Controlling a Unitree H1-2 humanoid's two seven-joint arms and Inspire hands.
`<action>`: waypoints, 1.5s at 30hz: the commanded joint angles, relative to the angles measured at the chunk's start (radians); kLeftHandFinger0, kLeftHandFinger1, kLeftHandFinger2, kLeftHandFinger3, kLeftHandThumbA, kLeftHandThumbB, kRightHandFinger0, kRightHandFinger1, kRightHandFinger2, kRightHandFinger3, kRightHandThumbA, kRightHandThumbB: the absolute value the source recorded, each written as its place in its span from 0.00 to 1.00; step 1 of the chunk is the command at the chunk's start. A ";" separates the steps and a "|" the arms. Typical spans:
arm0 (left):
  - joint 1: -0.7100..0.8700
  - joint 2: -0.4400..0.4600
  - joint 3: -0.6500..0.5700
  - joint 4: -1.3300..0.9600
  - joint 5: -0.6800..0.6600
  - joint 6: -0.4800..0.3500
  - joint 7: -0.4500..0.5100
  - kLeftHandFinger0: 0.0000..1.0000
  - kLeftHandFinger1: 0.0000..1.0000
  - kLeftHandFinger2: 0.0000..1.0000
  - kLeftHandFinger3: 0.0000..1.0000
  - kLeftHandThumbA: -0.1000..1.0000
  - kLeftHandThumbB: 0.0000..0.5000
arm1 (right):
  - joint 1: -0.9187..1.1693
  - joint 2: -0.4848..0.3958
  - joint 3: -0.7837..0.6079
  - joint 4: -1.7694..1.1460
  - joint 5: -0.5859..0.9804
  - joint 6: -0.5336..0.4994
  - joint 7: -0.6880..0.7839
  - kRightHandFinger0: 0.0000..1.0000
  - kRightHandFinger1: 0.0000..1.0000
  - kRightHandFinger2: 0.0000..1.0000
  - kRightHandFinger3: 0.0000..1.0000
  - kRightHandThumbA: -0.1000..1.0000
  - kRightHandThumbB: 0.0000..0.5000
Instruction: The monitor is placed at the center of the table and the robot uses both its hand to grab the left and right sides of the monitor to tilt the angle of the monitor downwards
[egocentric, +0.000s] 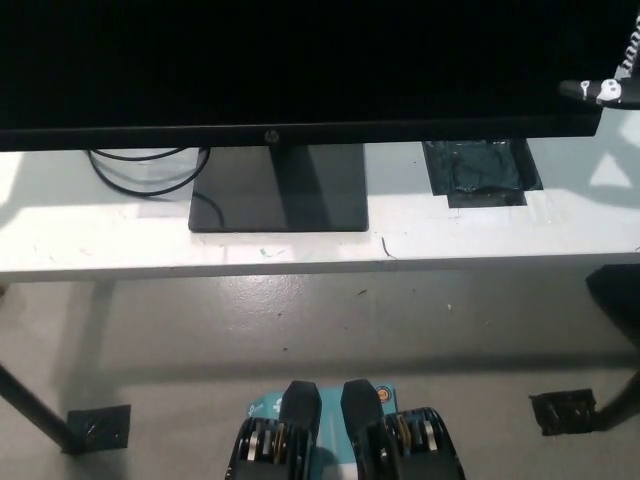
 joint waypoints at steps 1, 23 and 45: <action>-0.064 0.040 -0.008 0.018 0.002 -0.080 -0.023 1.00 1.00 1.00 1.00 0.99 0.86 | -0.058 0.032 0.034 0.057 -0.028 -0.011 0.082 1.00 1.00 1.00 1.00 0.88 0.92; -0.367 -0.003 -0.371 0.234 0.325 -0.142 -0.013 1.00 1.00 1.00 1.00 0.88 0.99 | -0.318 -0.030 0.384 0.198 -0.420 -0.106 -0.001 1.00 1.00 1.00 1.00 0.64 0.97; -0.718 -0.086 -1.031 0.525 0.922 0.037 0.448 1.00 1.00 1.00 1.00 0.86 1.00 | -0.531 0.046 0.659 0.495 -0.910 -0.229 -0.801 1.00 1.00 1.00 1.00 0.58 1.00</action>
